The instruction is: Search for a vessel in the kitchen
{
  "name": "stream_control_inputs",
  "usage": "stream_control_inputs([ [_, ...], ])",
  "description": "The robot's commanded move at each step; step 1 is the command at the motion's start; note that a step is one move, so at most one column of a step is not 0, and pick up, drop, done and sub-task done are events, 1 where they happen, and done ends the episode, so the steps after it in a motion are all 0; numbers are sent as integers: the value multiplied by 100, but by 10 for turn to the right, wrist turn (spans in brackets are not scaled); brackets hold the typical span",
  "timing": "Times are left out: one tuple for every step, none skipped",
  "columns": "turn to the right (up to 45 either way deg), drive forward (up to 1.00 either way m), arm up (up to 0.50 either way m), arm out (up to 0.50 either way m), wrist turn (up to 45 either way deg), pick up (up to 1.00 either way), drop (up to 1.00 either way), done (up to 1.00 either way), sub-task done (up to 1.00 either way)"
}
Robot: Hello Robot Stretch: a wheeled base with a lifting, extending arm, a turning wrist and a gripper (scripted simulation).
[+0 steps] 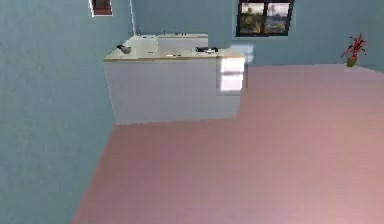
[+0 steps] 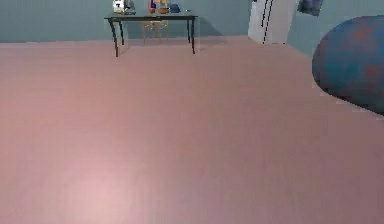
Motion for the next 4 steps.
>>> stream_control_inputs([
  [0,100,0,0,0,0,0,0,0],
  [30,0,0,0,0,0,0,0,0],
  [0,100,0,0,0,0,0,0,0],
  [90,0,0,0,0,0,0,0,0],
])
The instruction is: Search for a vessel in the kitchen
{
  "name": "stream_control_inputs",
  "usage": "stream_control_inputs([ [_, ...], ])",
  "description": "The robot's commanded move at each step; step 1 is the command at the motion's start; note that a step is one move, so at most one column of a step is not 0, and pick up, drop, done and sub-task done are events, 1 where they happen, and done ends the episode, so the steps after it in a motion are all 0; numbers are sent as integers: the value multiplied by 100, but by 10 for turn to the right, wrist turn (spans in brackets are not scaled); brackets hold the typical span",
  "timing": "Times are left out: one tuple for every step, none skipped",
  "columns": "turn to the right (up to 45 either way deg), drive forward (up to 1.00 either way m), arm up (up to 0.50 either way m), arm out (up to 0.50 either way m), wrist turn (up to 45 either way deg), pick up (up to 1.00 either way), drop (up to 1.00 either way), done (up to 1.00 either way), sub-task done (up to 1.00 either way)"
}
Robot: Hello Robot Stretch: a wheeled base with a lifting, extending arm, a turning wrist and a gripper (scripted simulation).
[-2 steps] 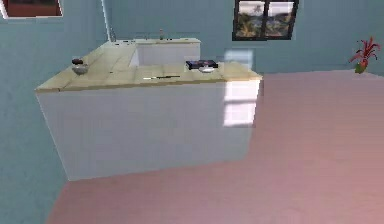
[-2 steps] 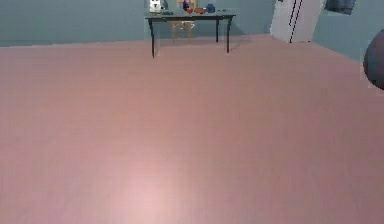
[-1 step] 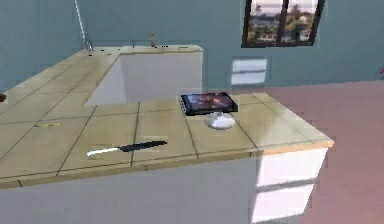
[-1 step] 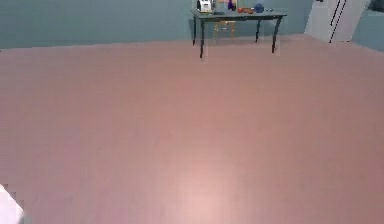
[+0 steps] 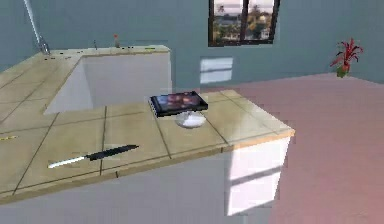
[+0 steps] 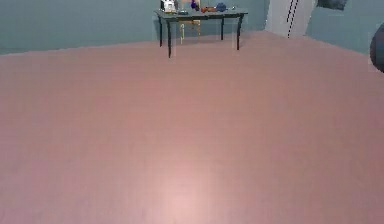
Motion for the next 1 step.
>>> stream_control_inputs([
  [0,5,0,0,0,0,0,0,0],
])
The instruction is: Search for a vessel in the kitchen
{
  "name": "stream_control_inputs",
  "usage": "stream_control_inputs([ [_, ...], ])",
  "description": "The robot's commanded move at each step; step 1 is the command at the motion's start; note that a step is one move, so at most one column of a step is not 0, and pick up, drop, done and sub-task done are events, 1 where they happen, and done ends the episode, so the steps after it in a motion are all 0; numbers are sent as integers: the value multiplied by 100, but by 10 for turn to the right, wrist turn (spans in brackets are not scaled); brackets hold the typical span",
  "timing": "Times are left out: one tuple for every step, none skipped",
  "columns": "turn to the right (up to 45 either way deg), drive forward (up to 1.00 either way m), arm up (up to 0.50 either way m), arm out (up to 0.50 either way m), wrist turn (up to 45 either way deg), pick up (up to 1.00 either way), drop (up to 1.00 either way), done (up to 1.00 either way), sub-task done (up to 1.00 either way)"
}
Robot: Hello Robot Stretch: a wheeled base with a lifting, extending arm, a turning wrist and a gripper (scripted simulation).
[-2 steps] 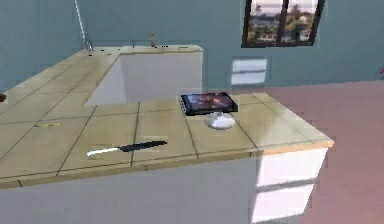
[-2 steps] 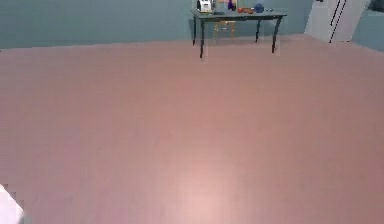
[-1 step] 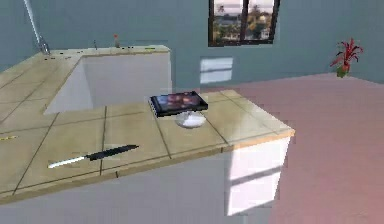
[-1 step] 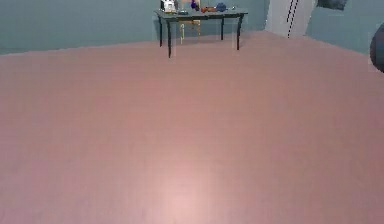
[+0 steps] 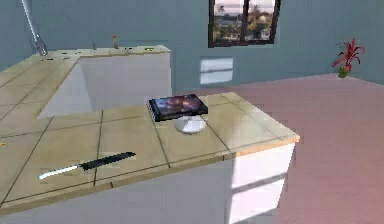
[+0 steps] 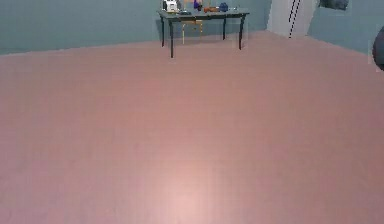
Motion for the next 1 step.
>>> stream_control_inputs([
  [0,0,0,0,0,0,0,100,0],
])
